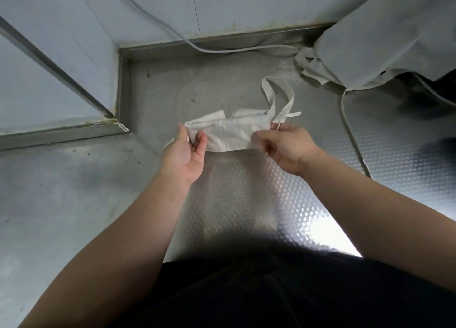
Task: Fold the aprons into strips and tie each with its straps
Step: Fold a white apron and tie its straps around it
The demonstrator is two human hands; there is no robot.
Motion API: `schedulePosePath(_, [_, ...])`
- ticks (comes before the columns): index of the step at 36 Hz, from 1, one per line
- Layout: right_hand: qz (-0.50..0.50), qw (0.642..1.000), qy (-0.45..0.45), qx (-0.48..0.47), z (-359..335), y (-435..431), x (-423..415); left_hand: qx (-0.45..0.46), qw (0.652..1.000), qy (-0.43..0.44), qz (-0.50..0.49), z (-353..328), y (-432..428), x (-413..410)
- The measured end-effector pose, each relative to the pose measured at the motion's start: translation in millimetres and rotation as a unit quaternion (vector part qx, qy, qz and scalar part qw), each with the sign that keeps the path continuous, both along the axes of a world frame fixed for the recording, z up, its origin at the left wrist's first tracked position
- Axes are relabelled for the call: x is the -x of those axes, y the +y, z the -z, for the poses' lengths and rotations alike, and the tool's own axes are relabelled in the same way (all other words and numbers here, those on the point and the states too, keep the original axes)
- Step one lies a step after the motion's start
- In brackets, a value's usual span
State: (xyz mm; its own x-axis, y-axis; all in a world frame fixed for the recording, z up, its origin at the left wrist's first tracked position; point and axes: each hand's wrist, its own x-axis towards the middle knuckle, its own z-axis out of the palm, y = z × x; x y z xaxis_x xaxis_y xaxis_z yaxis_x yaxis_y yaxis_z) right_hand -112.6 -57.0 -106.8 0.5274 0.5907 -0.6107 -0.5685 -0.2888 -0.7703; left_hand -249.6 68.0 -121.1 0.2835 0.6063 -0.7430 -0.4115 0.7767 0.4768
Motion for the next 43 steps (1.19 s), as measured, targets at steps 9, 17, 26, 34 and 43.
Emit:
schedulePosePath(9, [-0.103, 0.937, -0.275, 0.191, 18, -6, -1, -0.286, 0.845, 0.384, 0.238, 19, -13, 2])
schedulePosePath(17, [-0.132, 0.920, -0.293, 0.222, 20, -2, 5, -0.329, 0.744, 0.489, 0.315, 17, -25, -9])
schedulePosePath(26, [-0.142, 0.925, -0.306, 0.172, 17, 2, 16, -0.406, 0.635, 0.551, 0.357, 11, -31, -16])
schedulePosePath(34, [-0.140, 0.910, -0.353, 0.164, 12, 6, 14, -0.470, 0.577, 0.521, 0.418, 3, -41, -21])
schedulePosePath(43, [-0.236, 0.893, -0.375, 0.082, -6, 11, 28, -0.542, 0.531, 0.520, 0.392, -3, -39, -9])
